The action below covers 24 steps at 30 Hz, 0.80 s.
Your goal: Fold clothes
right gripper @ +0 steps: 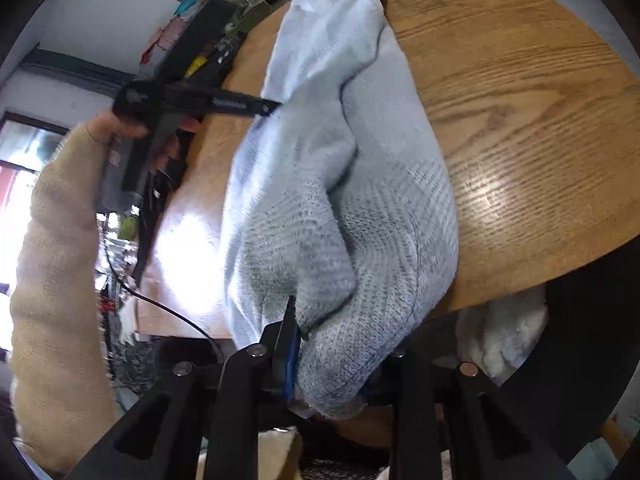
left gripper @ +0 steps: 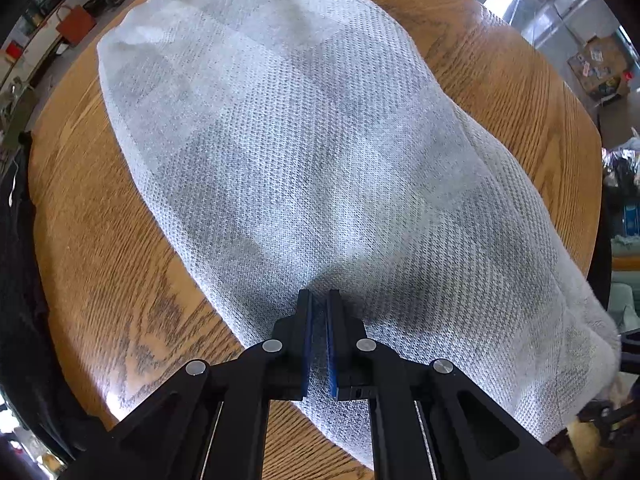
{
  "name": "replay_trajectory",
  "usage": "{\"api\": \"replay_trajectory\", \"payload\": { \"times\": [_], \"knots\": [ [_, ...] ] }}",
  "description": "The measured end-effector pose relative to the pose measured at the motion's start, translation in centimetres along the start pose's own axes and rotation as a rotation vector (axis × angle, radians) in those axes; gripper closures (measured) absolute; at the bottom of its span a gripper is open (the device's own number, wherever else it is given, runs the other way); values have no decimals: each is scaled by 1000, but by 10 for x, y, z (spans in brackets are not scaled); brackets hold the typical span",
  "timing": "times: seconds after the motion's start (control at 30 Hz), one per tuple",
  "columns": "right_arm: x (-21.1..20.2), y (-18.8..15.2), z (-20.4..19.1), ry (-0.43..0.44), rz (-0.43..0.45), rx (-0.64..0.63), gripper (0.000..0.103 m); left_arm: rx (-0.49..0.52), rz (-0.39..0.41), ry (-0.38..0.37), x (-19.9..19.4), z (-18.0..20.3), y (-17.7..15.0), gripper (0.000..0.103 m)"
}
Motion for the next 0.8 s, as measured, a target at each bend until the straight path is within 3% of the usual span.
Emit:
{"api": "replay_trajectory", "payload": {
  "times": [0.17, 0.2, 0.27, 0.53, 0.63, 0.8],
  "knots": [
    [8, -6, 19, 58, -3, 28, 46, 1, -2, 34, -1, -9, -13, 96],
    [9, -8, 23, 74, -1, 34, 43, -69, -4, 39, 0, -10, -15, 96],
    [7, -8, 30, 98, 18, 51, 32, -77, -8, 41, 0, -15, -21, 96],
    [23, 6, 38, 80, -6, 90, 18, -92, 4, 35, 1, -31, -48, 96],
    [32, 6, 34, 52, -40, 61, 27, -96, 7, 35, 1, -39, -58, 96],
    [49, 12, 51, 171, -117, 179, 50, -103, 29, 54, 2, -45, -77, 96]
  ]
}}
Point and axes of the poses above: each gripper's, at about its wrist camera, not at the fingertips, and x roughly the way its jaws point, z to its right, y to its top, the point moved 1 cm from there along x, roughly the way its jaws point, and after that the axes turned 8 degrees about -z, right-handed, at the moved point
